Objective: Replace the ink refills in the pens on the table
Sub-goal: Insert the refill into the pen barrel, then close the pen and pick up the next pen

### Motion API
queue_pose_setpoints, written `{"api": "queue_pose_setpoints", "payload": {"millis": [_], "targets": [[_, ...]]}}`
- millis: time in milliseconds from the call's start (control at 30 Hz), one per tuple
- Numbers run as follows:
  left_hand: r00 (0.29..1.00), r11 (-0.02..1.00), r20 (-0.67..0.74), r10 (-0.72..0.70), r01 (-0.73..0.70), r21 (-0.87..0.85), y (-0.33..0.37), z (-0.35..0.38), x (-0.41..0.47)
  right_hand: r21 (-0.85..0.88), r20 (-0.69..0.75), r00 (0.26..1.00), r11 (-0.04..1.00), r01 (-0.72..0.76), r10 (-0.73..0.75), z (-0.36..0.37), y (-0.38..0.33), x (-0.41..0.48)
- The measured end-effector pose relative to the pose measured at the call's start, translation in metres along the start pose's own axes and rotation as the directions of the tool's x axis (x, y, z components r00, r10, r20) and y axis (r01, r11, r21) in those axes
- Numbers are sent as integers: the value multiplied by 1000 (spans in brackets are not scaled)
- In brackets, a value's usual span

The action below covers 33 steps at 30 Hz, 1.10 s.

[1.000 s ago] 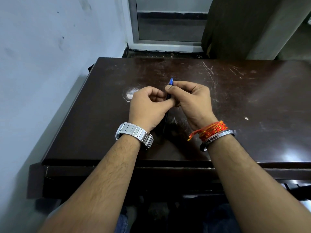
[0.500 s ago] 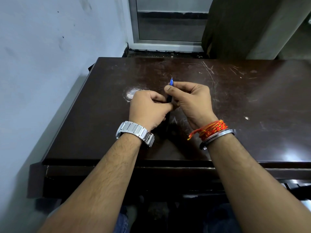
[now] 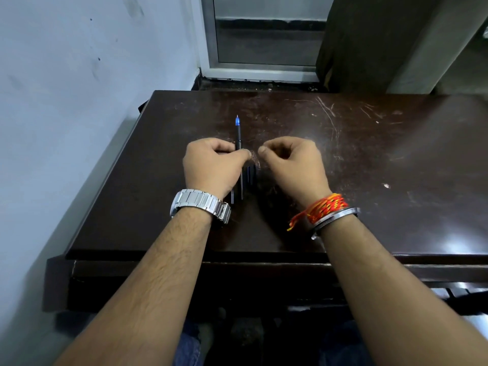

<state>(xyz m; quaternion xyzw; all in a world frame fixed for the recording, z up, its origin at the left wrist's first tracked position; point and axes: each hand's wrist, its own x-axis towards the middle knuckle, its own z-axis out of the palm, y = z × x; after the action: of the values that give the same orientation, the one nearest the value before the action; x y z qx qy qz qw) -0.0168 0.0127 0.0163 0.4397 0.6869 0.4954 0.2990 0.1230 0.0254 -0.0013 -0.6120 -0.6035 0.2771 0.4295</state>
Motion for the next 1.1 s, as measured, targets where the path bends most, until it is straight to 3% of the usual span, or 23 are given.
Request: {"api": "queue_pose_setpoints", "payload": {"millis": [233, 567, 933, 1100], "targets": [[1000, 1000, -1, 0, 0, 25, 0, 2, -2, -336, 132, 989, 936, 107, -66, 10, -6, -13], [998, 997, 61, 16, -21, 72, -1, 3, -6, -334, 147, 988, 943, 0, 52, 5, -6, -11], [989, 995, 144, 22, -36, 95, 1, 7, -13, -110, -97, 991, 989, -98, 87, -6, -7, -2], [975, 988, 216, 55, -84, 129, 1, 11, -15, 290, -176, 958, 942, -169, 226, -7, -11, 5]]}}
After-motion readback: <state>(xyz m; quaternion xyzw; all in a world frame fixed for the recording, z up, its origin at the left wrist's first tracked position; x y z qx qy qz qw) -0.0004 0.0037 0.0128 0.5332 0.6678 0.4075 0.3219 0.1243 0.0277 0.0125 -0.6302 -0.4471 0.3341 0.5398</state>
